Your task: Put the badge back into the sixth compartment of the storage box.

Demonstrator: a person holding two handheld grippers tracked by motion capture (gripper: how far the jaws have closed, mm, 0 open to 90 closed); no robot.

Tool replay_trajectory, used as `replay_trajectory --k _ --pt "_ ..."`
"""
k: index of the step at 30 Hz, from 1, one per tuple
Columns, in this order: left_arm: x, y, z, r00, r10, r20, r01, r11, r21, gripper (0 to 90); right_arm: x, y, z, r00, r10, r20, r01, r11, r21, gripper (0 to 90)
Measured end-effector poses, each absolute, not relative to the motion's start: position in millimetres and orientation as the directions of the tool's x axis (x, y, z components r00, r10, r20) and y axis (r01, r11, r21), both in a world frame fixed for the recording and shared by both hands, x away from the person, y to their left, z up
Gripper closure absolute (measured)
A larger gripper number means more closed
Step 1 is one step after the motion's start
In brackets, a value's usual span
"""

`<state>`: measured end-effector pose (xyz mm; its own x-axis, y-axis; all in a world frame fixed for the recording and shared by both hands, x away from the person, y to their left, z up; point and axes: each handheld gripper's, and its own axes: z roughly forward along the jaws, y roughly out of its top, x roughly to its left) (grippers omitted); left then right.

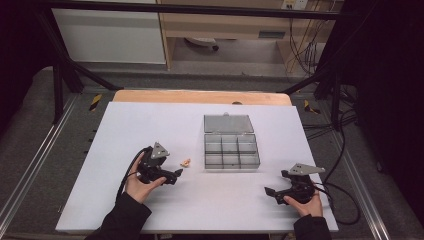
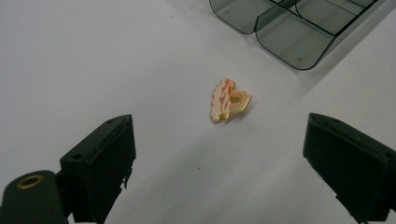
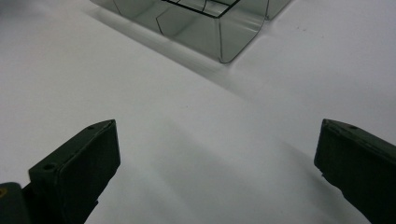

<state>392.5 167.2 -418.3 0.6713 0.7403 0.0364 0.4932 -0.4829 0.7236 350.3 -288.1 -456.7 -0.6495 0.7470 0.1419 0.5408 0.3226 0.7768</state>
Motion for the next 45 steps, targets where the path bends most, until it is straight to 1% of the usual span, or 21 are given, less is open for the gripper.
replay_trajectory --k 13,24,31,35,40,45 --pt "403.8 151.6 -419.1 0.669 0.742 0.049 0.490 -0.489 0.721 10.9 350.3 -288.0 -456.8 -0.650 0.747 0.140 0.540 0.324 0.776 0.6" --pt "412.9 140.3 -426.4 0.668 0.742 0.059 0.497 -0.504 0.706 16.2 350.6 -287.8 -457.3 -0.653 0.745 0.137 0.539 0.330 0.775 0.6" --pt "414.3 133.9 -435.2 0.688 0.722 0.072 0.494 -0.539 0.682 23.1 350.4 -287.5 -457.4 -0.651 0.746 0.140 0.544 0.329 0.772 0.6" --pt "414.8 132.6 -437.9 0.694 0.717 0.065 0.497 -0.542 0.677 29.8 350.3 -287.4 -457.3 -0.650 0.747 0.142 0.545 0.328 0.772 0.6" --pt "414.7 131.5 -439.1 0.694 0.716 0.074 0.489 -0.544 0.682 39.3 350.3 -287.4 -457.3 -0.651 0.745 0.142 0.544 0.328 0.772 0.6" --pt "414.0 129.6 -439.5 0.699 0.709 0.095 0.468 -0.553 0.690 46.5 350.5 -287.5 -457.3 -0.652 0.745 0.140 0.542 0.330 0.773 0.6"
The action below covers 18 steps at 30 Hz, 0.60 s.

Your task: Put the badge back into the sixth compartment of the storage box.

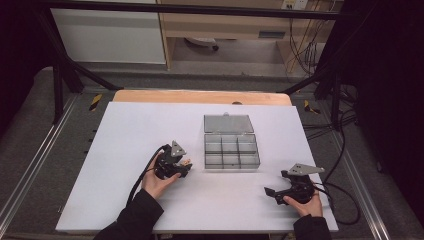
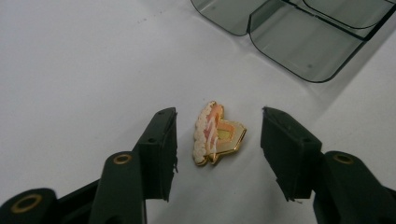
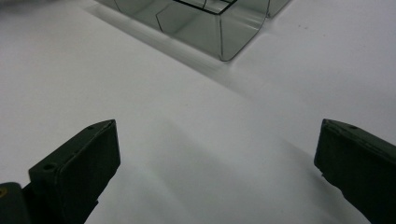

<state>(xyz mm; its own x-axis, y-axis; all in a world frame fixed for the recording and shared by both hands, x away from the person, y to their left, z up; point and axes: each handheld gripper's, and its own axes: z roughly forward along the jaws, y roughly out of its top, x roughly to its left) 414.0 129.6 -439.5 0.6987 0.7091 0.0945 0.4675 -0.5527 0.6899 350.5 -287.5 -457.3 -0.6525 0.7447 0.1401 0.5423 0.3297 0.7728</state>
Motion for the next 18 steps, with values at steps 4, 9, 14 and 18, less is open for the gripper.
replay_trajectory --k 4,9,14,18 --pt "413.7 127.9 -440.5 0.703 0.703 0.106 0.458 -0.561 0.689 51.4 350.7 -287.5 -457.6 -0.652 0.746 0.137 0.542 0.333 0.771 0.6" --pt "414.0 126.3 -442.1 0.704 0.701 0.111 0.454 -0.565 0.689 56.3 350.6 -287.5 -457.3 -0.651 0.746 0.140 0.544 0.330 0.772 0.6" --pt "414.2 125.4 -443.6 0.702 0.702 0.117 0.455 -0.569 0.685 60.8 350.7 -287.6 -457.4 -0.651 0.746 0.139 0.543 0.330 0.773 0.6" --pt "414.2 124.5 -444.7 0.702 0.702 0.120 0.452 -0.570 0.687 63.9 350.7 -287.6 -457.4 -0.652 0.746 0.139 0.542 0.330 0.773 0.6"
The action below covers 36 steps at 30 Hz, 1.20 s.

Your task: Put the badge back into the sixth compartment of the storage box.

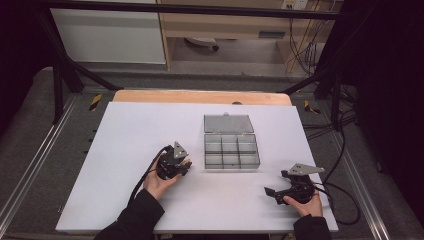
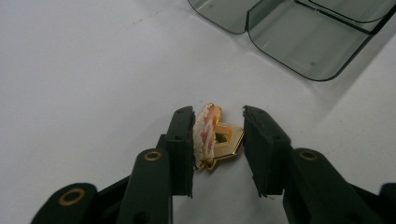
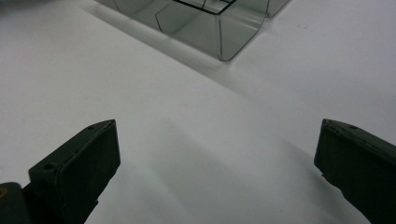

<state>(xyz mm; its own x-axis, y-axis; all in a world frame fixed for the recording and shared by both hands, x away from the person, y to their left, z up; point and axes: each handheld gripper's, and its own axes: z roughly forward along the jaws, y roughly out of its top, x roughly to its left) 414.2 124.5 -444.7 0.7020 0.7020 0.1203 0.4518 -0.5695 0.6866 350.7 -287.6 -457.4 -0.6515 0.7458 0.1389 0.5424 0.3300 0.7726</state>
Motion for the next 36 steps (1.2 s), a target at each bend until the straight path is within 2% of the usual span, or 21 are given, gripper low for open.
replay_trajectory --k 12,36 --pt "413.4 123.7 -443.9 0.699 0.705 0.121 0.448 -0.563 0.694 70.8 350.7 -287.6 -457.2 -0.651 0.746 0.141 0.544 0.329 0.772 0.6" --pt "414.0 128.1 -439.2 0.676 0.730 0.096 0.465 -0.525 0.713 78.1 350.9 -287.9 -457.2 -0.652 0.746 0.136 0.540 0.331 0.774 0.6"
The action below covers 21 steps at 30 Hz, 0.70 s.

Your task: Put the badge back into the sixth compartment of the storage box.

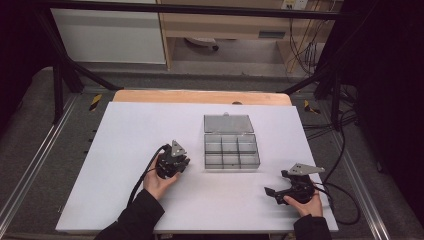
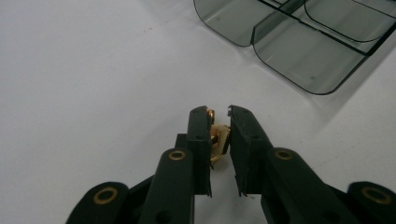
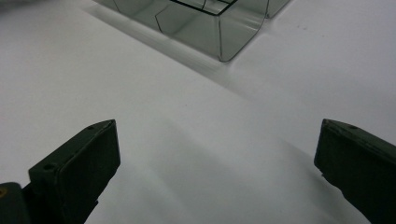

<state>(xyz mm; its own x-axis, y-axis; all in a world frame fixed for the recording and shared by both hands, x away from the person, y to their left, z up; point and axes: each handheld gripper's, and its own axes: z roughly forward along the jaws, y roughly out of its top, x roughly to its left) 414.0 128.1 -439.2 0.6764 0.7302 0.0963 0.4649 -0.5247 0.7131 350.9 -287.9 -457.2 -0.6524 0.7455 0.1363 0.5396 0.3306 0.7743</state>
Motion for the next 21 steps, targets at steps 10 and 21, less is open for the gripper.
replay_trajectory --k 10,21 --pt "415.8 135.1 -439.0 0.643 0.757 0.117 0.484 -0.519 0.705 86.0 350.8 -288.1 -456.9 -0.652 0.746 0.137 0.540 0.330 0.774 0.6" --pt "416.8 139.6 -438.7 0.627 0.772 0.104 0.496 -0.499 0.710 88.4 350.8 -287.8 -457.2 -0.650 0.747 0.137 0.540 0.329 0.774 0.6"
